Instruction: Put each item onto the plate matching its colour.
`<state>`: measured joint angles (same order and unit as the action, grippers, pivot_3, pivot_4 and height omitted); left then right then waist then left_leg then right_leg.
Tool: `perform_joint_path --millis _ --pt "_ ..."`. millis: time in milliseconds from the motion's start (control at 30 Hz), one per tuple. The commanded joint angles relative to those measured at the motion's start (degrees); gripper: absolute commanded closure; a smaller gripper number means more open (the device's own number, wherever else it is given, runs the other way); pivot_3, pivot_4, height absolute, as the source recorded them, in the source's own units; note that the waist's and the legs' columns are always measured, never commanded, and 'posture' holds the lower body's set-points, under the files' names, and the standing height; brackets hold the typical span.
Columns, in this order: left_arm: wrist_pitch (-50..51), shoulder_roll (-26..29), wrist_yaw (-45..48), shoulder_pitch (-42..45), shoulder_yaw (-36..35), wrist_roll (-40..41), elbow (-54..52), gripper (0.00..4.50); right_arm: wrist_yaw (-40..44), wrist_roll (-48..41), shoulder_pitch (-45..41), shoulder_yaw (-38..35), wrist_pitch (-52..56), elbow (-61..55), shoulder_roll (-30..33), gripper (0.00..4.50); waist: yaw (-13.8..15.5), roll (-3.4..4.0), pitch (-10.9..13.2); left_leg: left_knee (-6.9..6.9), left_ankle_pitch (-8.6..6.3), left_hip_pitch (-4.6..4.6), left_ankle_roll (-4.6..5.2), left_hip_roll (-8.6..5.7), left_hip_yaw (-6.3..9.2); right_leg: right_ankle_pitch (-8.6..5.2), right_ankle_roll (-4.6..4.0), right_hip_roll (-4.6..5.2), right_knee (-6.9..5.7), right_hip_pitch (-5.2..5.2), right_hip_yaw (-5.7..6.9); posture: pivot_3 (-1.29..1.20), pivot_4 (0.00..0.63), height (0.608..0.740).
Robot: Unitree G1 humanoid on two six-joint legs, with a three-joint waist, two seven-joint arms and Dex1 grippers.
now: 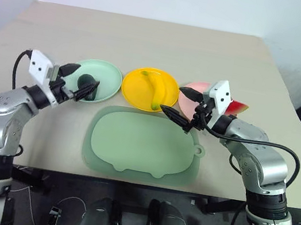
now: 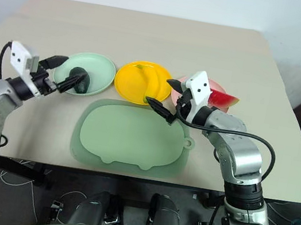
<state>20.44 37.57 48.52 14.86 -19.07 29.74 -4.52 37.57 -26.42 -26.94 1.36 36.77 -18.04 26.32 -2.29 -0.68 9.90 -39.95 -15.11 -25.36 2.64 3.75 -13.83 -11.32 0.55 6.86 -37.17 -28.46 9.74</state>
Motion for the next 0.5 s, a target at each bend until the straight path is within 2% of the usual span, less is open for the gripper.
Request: perform_joint_path --millis 33,367,500 --pt "-1.89 2.21 4.93 -1.93 -1.28 2.29 -3.08 0.05 -0.67 -2.23 0.57 -2.61 0.29 -3.88 0.21 0.00 0.24 0.00 0.00 0.00 0.00 0.00 0.00 0.00 0.00 -0.02 -0.04 0.01 0.02 0.00 0.00 0.00 0.150 0.696" --pt "-11.07 1.18 9.68 -9.76 0.58 -0.81 -3.05 0.05 1.56 -4.56 9.04 -6.16 -0.80 -9.89 4.50 0.00 0.53 0.00 0.00 0.02 -0.08 -0.03 0.10 -0.01 0.00 -0.06 -0.10 0.08 0.14 -0.02 0.00 0.00 0.150 0.696" --pt "-10.17 1.40 10.74 -9.29 -0.33 1.63 -1.99 0.05 1.53 -5.65 12.18 -7.66 -0.72 -11.71 5.66 0.00 0.82 0.00 0.00 0.02 -0.09 -0.02 0.11 -0.01 0.00 -0.13 -0.03 0.07 0.20 0.00 -0.01 0.00 0.150 0.696"
